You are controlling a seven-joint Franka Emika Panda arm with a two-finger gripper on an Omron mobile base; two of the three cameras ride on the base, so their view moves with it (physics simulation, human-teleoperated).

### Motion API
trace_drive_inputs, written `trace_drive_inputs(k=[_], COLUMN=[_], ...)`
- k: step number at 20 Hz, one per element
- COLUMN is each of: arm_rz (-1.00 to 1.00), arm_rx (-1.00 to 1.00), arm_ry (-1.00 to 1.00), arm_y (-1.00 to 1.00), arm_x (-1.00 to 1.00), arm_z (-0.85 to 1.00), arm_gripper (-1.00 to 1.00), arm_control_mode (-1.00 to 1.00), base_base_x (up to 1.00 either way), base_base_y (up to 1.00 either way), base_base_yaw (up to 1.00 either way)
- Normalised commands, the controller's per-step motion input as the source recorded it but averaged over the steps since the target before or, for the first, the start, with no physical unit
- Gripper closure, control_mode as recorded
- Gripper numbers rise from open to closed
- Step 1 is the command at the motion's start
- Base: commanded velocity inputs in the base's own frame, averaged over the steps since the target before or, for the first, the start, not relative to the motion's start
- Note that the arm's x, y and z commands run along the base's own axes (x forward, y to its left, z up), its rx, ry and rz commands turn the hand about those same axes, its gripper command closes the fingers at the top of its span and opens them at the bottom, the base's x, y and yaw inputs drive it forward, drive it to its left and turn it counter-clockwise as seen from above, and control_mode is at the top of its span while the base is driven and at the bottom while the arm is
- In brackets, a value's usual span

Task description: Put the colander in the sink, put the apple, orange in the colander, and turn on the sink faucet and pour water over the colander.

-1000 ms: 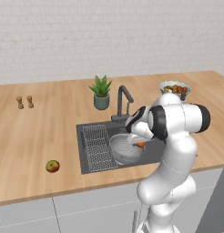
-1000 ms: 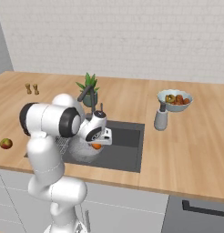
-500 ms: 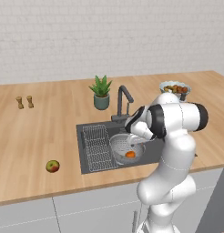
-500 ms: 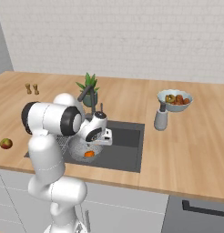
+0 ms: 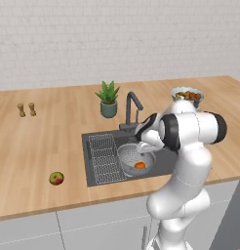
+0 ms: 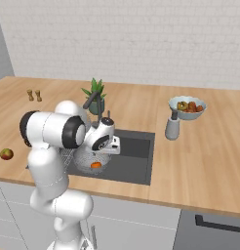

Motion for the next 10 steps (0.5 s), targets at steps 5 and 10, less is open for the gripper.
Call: trace_drive_inputs(k=[5, 10], arm_rz=[0.00, -0.03], arm_rx=[0.00, 0.00], arm_ry=[0.00, 0.00], arm_y=[0.00, 0.00], arm_x=[-0.41, -0.65], arm_z=[0.62, 0.54], arm_gripper=[-1.00, -1.00], arm_control_mode=[-1.00, -1.00], base_base_x=[0.00, 0.00], base_base_y=[0.00, 0.00], base_base_yaw=[0.00, 0.00])
